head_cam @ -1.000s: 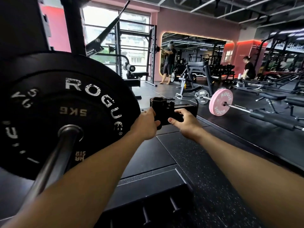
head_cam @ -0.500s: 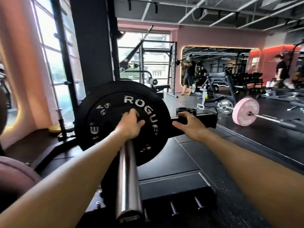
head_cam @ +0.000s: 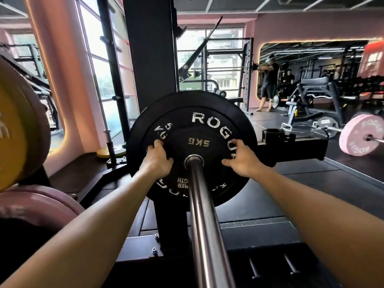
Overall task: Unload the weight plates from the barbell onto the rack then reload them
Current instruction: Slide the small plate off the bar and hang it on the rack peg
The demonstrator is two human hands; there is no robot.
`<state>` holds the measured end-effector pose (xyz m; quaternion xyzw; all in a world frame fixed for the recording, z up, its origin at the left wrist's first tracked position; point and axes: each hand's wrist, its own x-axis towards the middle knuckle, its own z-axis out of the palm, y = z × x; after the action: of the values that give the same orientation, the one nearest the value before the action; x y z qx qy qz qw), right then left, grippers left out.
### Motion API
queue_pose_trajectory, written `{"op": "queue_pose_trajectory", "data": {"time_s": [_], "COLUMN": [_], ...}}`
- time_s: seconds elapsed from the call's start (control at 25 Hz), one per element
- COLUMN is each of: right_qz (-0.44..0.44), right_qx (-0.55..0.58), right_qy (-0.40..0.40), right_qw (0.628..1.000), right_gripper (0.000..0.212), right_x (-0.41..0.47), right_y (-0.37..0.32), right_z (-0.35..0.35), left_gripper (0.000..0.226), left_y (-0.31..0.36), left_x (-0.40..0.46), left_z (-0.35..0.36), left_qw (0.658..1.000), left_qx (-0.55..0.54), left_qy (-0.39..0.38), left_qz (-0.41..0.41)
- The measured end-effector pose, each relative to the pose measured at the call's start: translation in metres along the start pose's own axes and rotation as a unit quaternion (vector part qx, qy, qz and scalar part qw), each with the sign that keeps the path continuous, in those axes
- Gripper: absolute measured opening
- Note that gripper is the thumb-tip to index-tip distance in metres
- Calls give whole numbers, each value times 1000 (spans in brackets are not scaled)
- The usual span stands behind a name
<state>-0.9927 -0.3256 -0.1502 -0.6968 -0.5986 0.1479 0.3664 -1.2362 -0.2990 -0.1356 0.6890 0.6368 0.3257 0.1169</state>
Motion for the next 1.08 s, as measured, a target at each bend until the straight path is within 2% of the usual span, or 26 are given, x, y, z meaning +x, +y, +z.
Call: {"op": "queue_pose_trajectory", "data": {"time_s": [0.16,0.36,0.52,0.64,0.72,0.84,0.92,1.08], "right_qz": [20,25,6,-12,-17,-5,6,27], "right_qx": [-10,-36,-71,-67,-74,-75,-44,51], "right_qy": [6,49,28,28,45,50,39,48], "right_qw": [1000,998,997,997,996,996,998,997], "right_gripper": [74,67,68,67,57,38,40,40], "right_x": [22,46,47,31,16,-19,-49,-120], "right_y": [8,3,0,1,2,0,-2,-4], "right_z": [25,42,35,27,23,13,4,-7], "left_gripper": [58,62,52,35,25,29,28,17], "left_y": [-7,-16,-19,-22,-26,-28,-29,-24], "left_x": [21,44,43,32,18,-22,-53,-114], "left_z": [19,32,32,26,25,23,17,-6], "left_qw": [999,995,993,994,992,976,960,950], "left_qx": [-19,25,39,-14,-72,-199,-264,-298], "left_qy": [40,95,109,109,107,91,90,65], "left_qz": [-1,10,16,17,7,-22,-36,-72]}}
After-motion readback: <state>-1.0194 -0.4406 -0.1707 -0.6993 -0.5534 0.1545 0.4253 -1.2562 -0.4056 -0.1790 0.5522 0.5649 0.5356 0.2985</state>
